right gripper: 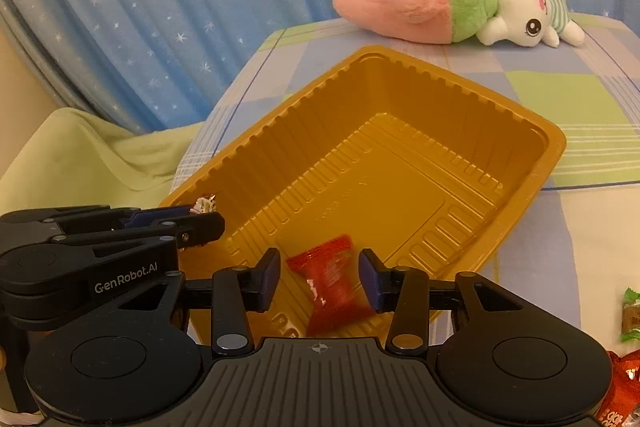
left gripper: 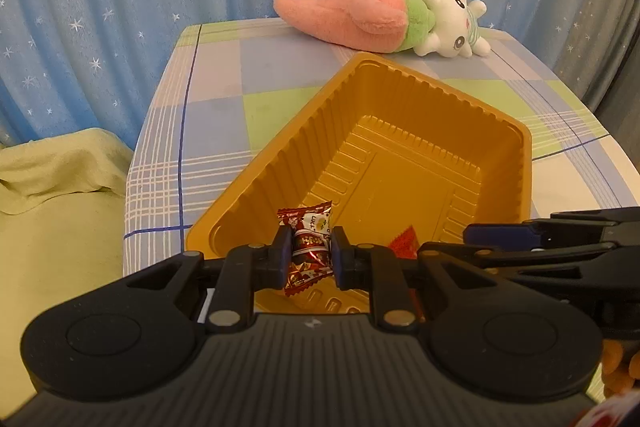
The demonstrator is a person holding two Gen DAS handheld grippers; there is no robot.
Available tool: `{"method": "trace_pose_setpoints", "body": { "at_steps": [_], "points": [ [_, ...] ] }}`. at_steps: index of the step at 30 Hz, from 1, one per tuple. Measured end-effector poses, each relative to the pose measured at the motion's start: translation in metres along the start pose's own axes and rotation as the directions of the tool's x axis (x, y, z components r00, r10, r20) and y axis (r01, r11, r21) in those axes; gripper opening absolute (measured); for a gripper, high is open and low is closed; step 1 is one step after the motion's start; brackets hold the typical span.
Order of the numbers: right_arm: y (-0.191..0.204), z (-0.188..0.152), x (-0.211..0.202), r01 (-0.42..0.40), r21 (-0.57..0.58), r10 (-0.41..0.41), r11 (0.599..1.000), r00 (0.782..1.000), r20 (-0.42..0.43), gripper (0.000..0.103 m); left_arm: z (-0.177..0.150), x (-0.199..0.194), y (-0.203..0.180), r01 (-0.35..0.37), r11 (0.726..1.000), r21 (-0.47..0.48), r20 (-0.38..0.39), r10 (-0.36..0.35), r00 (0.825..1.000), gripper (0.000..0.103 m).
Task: Organize snacks
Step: 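Carry both candies over the orange tray and open both grippers to drop them, then move both open grippers back from the tray to the snack pile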
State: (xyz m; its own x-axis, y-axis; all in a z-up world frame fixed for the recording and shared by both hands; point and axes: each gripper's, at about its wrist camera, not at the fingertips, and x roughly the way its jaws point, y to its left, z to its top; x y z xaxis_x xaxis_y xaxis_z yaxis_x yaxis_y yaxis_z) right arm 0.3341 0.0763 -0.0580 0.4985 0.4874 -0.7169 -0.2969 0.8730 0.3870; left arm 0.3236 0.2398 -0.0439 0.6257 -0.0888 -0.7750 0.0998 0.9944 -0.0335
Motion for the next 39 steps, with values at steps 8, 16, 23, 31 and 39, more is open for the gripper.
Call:
{"method": "trace_pose_setpoints", "body": {
  "at_steps": [8, 16, 23, 31, 39],
  "points": [
    [0.001, 0.0, -0.01, 0.013, -0.01, -0.013, 1.0, 1.0, 0.006, 0.045, 0.004, 0.003, -0.001, 0.008, 1.0, 0.002, 0.009, -0.008, 1.0, 0.025],
    [0.002, -0.006, -0.033, -0.002, -0.029, 0.003, 1.0, 0.999, 0.034, 0.048, -0.002, -0.015, -0.003, -0.003, 1.0, -0.024, 0.009, 0.003, 1.0, 0.035],
    [-0.003, -0.019, -0.056, -0.031, -0.033, 0.032, 0.999, 0.998, 0.046, 0.053, -0.019, -0.046, -0.008, -0.019, 0.997, -0.07, 0.006, 0.02, 1.0, 0.04],
    [-0.016, -0.041, -0.09, -0.058, -0.038, 0.059, 0.998, 0.997, 0.042, 0.055, -0.045, -0.077, -0.03, -0.031, 0.995, -0.09, -0.005, 0.031, 1.0, 0.044],
    [-0.035, -0.068, -0.126, -0.077, -0.054, 0.079, 0.996, 0.997, 0.024, 0.055, -0.07, -0.098, -0.065, -0.028, 0.994, -0.102, -0.025, 0.025, 0.999, 0.044]
  ]
}}
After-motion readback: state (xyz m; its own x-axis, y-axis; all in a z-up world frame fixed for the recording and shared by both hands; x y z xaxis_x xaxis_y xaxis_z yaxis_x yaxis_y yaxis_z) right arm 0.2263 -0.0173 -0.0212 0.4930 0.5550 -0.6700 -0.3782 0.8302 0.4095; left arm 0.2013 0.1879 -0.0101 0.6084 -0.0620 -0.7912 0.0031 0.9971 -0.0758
